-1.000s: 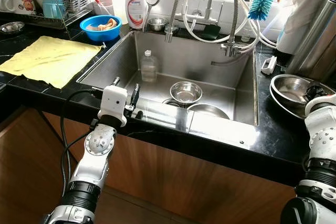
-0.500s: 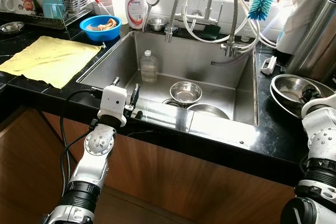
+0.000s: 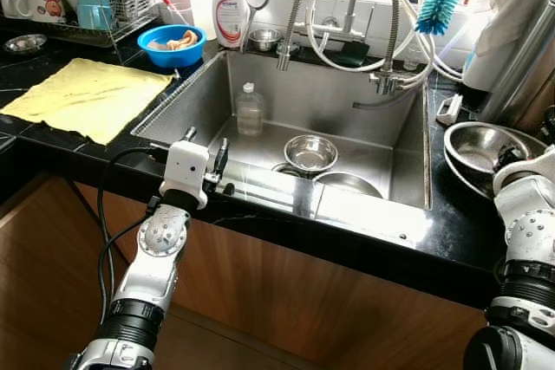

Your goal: Kitchen organization

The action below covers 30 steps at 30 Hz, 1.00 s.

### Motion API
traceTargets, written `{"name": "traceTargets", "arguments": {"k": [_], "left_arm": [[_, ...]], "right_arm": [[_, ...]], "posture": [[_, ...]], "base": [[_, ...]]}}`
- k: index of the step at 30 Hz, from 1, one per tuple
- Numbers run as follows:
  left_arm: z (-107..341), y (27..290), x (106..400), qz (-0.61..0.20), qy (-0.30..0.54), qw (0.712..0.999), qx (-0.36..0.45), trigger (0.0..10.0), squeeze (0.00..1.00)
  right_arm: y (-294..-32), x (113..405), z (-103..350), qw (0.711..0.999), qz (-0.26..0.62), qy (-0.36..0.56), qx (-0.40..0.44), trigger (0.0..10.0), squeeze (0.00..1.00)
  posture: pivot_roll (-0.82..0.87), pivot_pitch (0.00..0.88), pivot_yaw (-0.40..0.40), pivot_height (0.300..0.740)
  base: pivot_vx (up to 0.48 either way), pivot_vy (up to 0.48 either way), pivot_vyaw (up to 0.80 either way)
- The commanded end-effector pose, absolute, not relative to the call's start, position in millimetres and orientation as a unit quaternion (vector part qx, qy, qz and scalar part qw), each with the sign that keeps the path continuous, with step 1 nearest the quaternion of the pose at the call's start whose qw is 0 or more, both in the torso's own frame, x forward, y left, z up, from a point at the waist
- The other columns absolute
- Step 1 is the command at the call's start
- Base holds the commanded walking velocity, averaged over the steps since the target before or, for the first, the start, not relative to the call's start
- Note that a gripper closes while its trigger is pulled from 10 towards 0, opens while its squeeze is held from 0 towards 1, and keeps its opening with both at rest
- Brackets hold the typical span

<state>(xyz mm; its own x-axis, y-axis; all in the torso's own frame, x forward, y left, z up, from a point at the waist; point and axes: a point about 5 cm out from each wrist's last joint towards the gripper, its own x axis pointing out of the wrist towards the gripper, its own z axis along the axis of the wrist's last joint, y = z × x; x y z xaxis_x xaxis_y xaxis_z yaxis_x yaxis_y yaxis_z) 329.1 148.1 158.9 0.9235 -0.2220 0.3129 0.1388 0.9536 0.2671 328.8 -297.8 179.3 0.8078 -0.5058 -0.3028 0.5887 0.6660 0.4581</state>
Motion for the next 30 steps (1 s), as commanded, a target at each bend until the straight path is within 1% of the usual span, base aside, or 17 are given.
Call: {"name": "traceTargets", "arguments": {"k": [1, 5, 9, 11, 12, 13, 15, 16, 17, 19, 20, 21, 23, 25, 29, 30], "left_arm": [[164, 148, 331, -0.094, -0.178, 0.971, 0.125, 10.0, 0.0], [164, 147, 331, -0.096, -0.18, 0.971, 0.126, 10.0, 0.0], [165, 147, 332, -0.097, -0.182, 0.97, 0.126, 10.0, 0.0], [165, 147, 332, -0.097, -0.182, 0.97, 0.126, 10.0, 0.0], [165, 147, 332, -0.096, -0.182, 0.97, 0.126, 10.0, 0.0], [165, 147, 332, -0.096, -0.182, 0.97, 0.126, 10.0, 0.0], [166, 147, 332, -0.096, -0.183, 0.97, 0.125, 10.0, 0.0], [166, 147, 332, -0.096, -0.183, 0.97, 0.124, 10.0, 0.0], [166, 147, 332, -0.096, -0.183, 0.971, 0.124, 10.0, 0.0], [165, 146, 331, -0.096, -0.183, 0.971, 0.124, 10.0, 0.0], [165, 146, 331, -0.096, -0.183, 0.971, 0.124, 10.0, 0.0], [165, 146, 331, -0.096, -0.182, 0.971, 0.123, 10.0, 0.0], [165, 146, 331, -0.096, -0.182, 0.971, 0.123, 10.0, 0.0], [165, 147, 331, -0.094, -0.182, 0.971, 0.123, 10.0, 0.0], [165, 147, 331, -0.093, -0.182, 0.971, 0.123, 10.0, 0.0], [165, 148, 331, -0.092, -0.182, 0.971, 0.123, 10.0, 0.0]], "right_arm": [[-295, 330, 176, 0.908, -0.301, 0.084, 0.278, 0.0, 0.0], [-296, 329, 177, 0.904, -0.314, 0.08, 0.279, 0.0, 0.0], [-304, 326, 183, 0.898, -0.348, 0.061, 0.263, 0.0, 0.0], [-305, 326, 184, 0.898, -0.35, 0.057, 0.26, 0.0, 0.0], [-307, 325, 193, 0.905, -0.359, 0.034, 0.224, 0.0, 0.0], [-307, 325, 193, 0.905, -0.359, 0.034, 0.224, 0.0, 0.0], [-306, 325, 205, 0.913, -0.365, 0.005, 0.183, 0.0, 0.0], [-303, 325, 217, 0.922, -0.362, -0.025, 0.134, 3.2, 0.0], [-300, 326, 223, 0.928, -0.356, -0.036, 0.105, 9.9, 0.0], [-290, 330, 235, 0.941, -0.328, -0.066, 0.047, 10.0, 0.0], [-290, 330, 235, 0.941, -0.328, -0.066, 0.047, 10.0, 0.0], [-280, 333, 242, 0.951, -0.297, -0.082, 0.021, 10.0, 0.0], [-276, 335, 243, 0.954, -0.285, -0.088, 0.013, 10.0, 0.0], [-263, 339, 247, 0.965, -0.241, -0.102, 0.004, 10.0, 0.0], [-254, 342, 249, 0.972, -0.207, -0.11, -0.017, 10.0, 0.0], [-223, 348, 251, 0.987, -0.099, -0.116, -0.057, 10.0, 0.0]], "posture": [[0.07, 0.0, -0.025, 0.74], [0.07, 0.0, -0.025, 0.74], [0.08, 0.0, -0.025, 0.74], [0.08, 0.0, -0.025, 0.74], [0.08, 0.0, -0.025, 0.74], [0.08, 0.0, -0.025, 0.74], [0.08, 0.0, -0.024, 0.74], [0.08, 0.0, -0.025, 0.74], [0.08, 0.0, -0.025, 0.74], [0.07, 0.0, -0.025, 0.74], [0.07, 0.0, -0.025, 0.74], [0.07, 0.0, -0.026, 0.74], [0.07, 0.0, -0.027, 0.74], [0.08, 0.0, -0.028, 0.74], [0.08, 0.0, -0.028, 0.74], [0.07, 0.0, -0.028, 0.74]], "base": [[0.0, 0.0, 0.0], [0.0, 0.0, 0.0], [0.0, 0.0, 0.0], [0.0, 0.0, 0.0], [0.0, 0.0, 0.0], [0.0, 0.0, 0.0], [0.0, 0.0, 0.0], [0.0, 0.0, 0.0], [0.0, 0.0, 0.0], [0.0, 0.0, 0.0], [0.0, 0.0, 0.0], [0.0, 0.0, 0.0], [0.0, 0.0, 0.0], [0.0, 0.0, 0.0], [0.0, 0.0, 0.0], [0.0, 0.0, 0.0]]}}
